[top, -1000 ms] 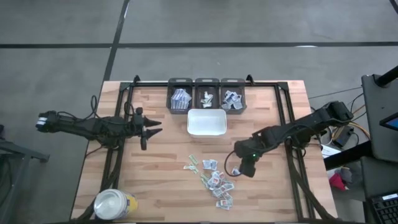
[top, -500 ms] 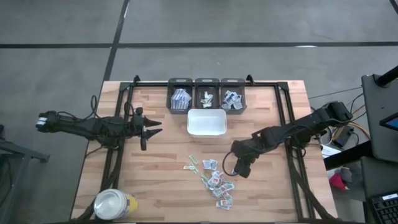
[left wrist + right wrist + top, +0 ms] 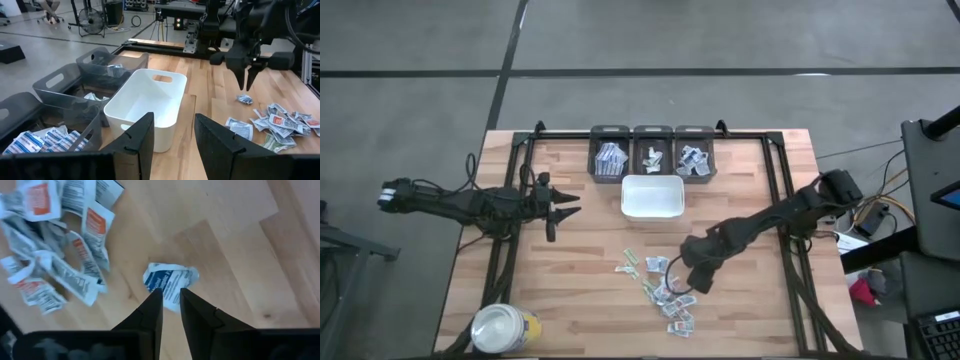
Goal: Pick & Place First Aid Supplies
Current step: Put the white alcohol pad into the right black bin
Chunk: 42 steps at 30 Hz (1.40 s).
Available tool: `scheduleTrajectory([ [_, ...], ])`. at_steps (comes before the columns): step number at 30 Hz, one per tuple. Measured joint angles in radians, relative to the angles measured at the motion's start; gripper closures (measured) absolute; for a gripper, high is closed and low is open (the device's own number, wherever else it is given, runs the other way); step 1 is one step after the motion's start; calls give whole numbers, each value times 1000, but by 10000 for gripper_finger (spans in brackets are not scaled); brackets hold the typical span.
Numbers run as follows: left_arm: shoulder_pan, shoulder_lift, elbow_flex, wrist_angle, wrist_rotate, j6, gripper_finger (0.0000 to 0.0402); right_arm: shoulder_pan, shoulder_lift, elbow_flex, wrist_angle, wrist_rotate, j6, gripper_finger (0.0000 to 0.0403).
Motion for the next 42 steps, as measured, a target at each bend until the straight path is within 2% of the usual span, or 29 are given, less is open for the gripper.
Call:
scheduleTrajectory([
  [14,0,0,0,0,0,1,266,0,149,8,12,8,-17,331],
  [22,0,0,0,0,0,0,266,2,182,9,1,45,-20,360],
  [26,0,0,0,0,0,-1,266,3,161,4,-1,61,-31,388],
  [33,0,0,0,0,0,-1,266,1,89,-5,-45,85,-33,394],
  [42,0,1,0,0,0,-4,266,0,-131,27,-46,67,-55,395],
])
